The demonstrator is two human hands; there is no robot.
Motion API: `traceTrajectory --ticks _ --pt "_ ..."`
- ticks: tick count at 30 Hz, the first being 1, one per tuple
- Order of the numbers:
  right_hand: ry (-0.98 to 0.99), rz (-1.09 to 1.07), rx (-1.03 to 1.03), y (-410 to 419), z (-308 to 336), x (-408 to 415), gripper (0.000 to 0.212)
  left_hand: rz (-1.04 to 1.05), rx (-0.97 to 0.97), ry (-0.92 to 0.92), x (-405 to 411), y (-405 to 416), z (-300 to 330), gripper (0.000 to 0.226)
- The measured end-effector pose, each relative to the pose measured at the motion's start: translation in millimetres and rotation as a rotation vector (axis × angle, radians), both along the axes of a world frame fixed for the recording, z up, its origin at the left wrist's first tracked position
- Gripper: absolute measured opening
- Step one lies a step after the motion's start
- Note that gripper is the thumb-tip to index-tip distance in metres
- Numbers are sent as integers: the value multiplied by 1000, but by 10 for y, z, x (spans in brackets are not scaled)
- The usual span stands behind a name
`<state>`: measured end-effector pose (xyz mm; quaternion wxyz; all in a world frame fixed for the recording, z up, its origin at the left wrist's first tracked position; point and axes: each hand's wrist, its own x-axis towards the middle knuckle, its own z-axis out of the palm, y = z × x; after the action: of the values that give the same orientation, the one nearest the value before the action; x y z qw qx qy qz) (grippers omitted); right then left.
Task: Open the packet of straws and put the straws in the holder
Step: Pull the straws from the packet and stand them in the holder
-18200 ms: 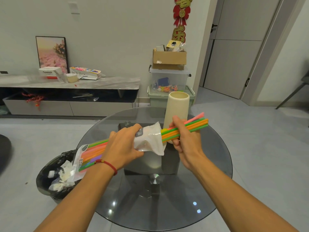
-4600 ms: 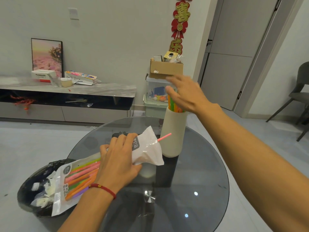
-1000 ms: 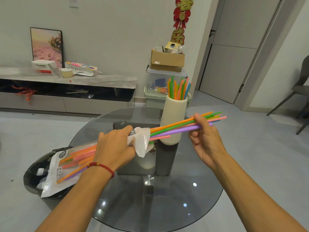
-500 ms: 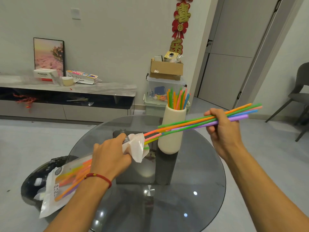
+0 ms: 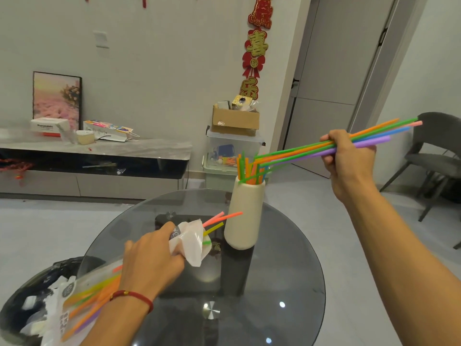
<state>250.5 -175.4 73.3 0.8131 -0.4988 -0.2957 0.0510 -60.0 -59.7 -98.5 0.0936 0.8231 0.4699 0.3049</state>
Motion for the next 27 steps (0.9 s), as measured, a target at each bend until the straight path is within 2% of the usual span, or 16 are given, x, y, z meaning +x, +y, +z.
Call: traceTrajectory --ticks 4,9,13,15,17,21,27 --pt "77 -8 -38 -2 37 101 14 -14 -3 -2 -3 -15 26 20" --pt "240 171 -137 -60 -222 163 19 -168 21 -57 35 -91 113 23" --pt "304 341 -171 -68 -439 112 19 -312 67 8 125 -184 169 54" --pt "285 387 -230 -47 -535 41 20 -345 77 25 177 -213 172 59" --pt "266 410 -276 -9 -620 -52 21 -359 68 49 223 -244 165 55" --pt "249 433 -265 64 -702 -209 25 -311 47 109 253 -265 137 29" --pt "174 414 -233 104 -615 -281 26 -240 62 117 155 -190 139 28"
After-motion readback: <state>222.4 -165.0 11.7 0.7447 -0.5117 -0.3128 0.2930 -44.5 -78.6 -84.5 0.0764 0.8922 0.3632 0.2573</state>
